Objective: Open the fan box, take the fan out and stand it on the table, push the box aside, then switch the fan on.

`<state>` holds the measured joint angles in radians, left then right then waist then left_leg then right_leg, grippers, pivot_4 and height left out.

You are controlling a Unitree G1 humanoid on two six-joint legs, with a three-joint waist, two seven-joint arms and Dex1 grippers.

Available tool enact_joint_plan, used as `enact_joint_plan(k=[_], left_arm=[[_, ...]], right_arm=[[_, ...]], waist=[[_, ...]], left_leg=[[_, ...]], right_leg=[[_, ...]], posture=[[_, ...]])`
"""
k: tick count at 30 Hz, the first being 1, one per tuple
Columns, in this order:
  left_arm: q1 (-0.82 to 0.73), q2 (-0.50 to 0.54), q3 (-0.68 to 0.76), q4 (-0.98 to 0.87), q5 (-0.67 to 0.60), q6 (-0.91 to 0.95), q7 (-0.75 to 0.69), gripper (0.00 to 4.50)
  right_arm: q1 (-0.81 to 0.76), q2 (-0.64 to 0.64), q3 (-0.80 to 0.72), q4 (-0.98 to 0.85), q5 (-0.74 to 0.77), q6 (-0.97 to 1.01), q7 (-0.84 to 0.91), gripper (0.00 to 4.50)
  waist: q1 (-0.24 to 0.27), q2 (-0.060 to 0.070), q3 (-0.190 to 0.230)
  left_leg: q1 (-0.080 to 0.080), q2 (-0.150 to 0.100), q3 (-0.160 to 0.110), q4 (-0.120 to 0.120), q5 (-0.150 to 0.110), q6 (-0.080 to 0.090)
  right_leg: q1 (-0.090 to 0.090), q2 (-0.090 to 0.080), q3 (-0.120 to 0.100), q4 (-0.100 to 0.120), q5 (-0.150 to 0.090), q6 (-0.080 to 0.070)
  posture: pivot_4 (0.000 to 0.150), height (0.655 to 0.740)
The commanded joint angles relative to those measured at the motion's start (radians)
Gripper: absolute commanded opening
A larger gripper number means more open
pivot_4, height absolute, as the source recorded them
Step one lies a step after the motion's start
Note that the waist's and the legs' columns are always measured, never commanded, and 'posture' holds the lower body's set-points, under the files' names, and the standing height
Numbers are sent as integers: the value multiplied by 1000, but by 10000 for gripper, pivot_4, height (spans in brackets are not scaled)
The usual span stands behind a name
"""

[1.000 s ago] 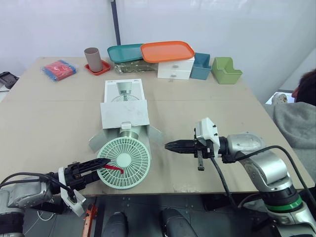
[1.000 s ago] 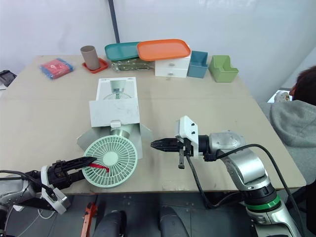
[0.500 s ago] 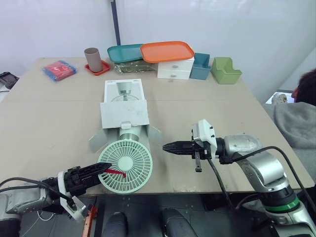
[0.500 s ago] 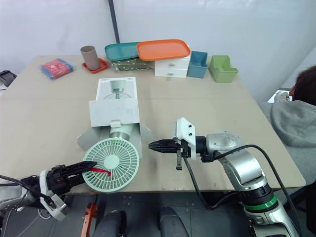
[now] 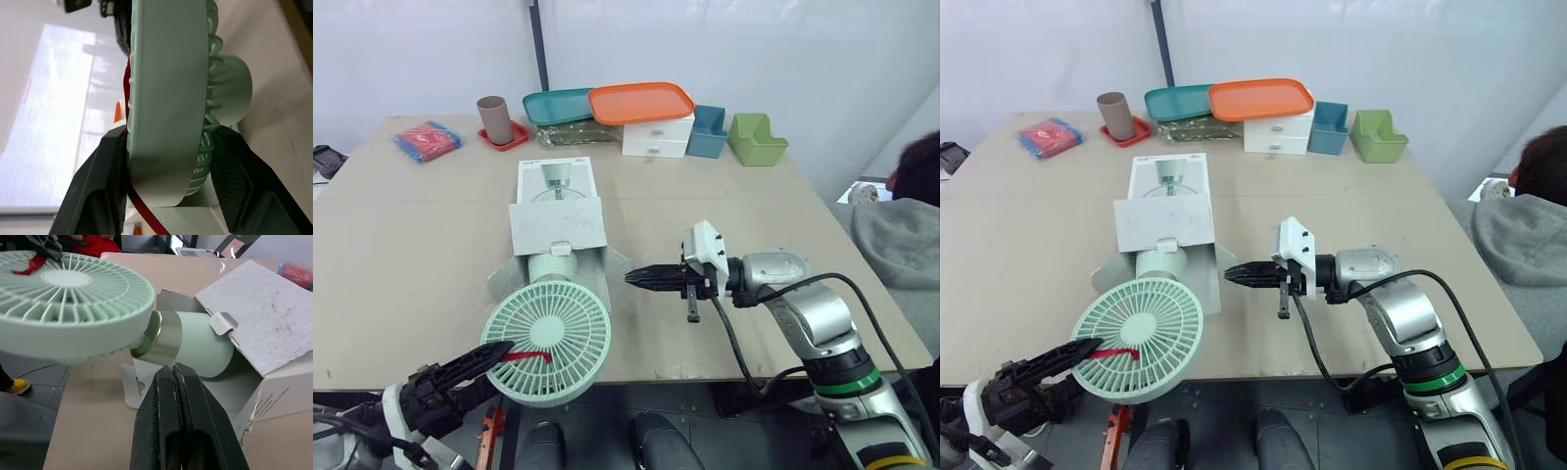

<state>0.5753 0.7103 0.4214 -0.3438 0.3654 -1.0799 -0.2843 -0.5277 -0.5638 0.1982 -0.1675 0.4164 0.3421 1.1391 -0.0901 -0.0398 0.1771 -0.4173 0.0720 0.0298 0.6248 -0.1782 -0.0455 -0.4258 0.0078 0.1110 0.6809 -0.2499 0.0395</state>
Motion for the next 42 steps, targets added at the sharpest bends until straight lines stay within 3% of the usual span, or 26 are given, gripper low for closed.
enact_joint_plan(k=[1, 3, 8, 14, 22, 30, 42], left_arm=[[106, 4, -32, -132, -229, 177, -42, 19739], [159, -14, -37, -173, -315, 276, -61, 19739], [215, -61, 34, -247, -317, 267, -100, 19739], [311, -162, 72, -499, -416, 452, -110, 19739], [337, -222, 99, -696, -487, 627, -157, 19739], [516, -323, 115, -703, -569, 571, -141, 19739], [587, -329, 393, -703, -763, 635, 4, 19739]], right_arm=[[-28, 10, 0, 7, -4, -29, 24, 0], [-30, 17, 2, 13, -4, -35, 32, 0], [-53, 31, -11, 17, 27, -29, 71, 0], [-71, 15, -60, 16, 179, 31, 209, 0], [-103, 51, -15, 78, 137, -6, 240, 0], [-124, 77, 13, 120, 110, -34, 283, 0], [-203, 167, 42, 254, 72, -90, 330, 0]], waist=[[-2, 0, 0], [-4, 0, 0], [-9, 0, 1], [-13, -5, 3], [-13, -6, 5], [-13, -6, 5], [-16, -11, 8]], left_leg=[[0, 0, 0, -1, 0, 0], [0, 0, 0, -2, 0, 0], [1, 1, -2, -3, 0, 0], [0, 1, -1, -3, -1, -1], [0, 1, -2, -3, -1, -2], [-6, 0, -2, -3, -3, -1], [-7, -1, -2, -1, -3, -1]], right_leg=[[0, 0, 0, 0, -1, 0], [-1, 1, 0, 0, -2, -1], [-1, 4, 0, 0, -2, -2], [-1, 3, 1, -1, -3, -2], [-2, 4, 1, -1, -4, -2], [-10, 4, 2, 0, -5, -2], [-10, 3, 2, 0, -5, -2]], posture=[[1500, 7400], [1500, 7400], [1500, 7400], [1500, 7400], [1500, 7400], [1500, 7400], [1500, 7400]])
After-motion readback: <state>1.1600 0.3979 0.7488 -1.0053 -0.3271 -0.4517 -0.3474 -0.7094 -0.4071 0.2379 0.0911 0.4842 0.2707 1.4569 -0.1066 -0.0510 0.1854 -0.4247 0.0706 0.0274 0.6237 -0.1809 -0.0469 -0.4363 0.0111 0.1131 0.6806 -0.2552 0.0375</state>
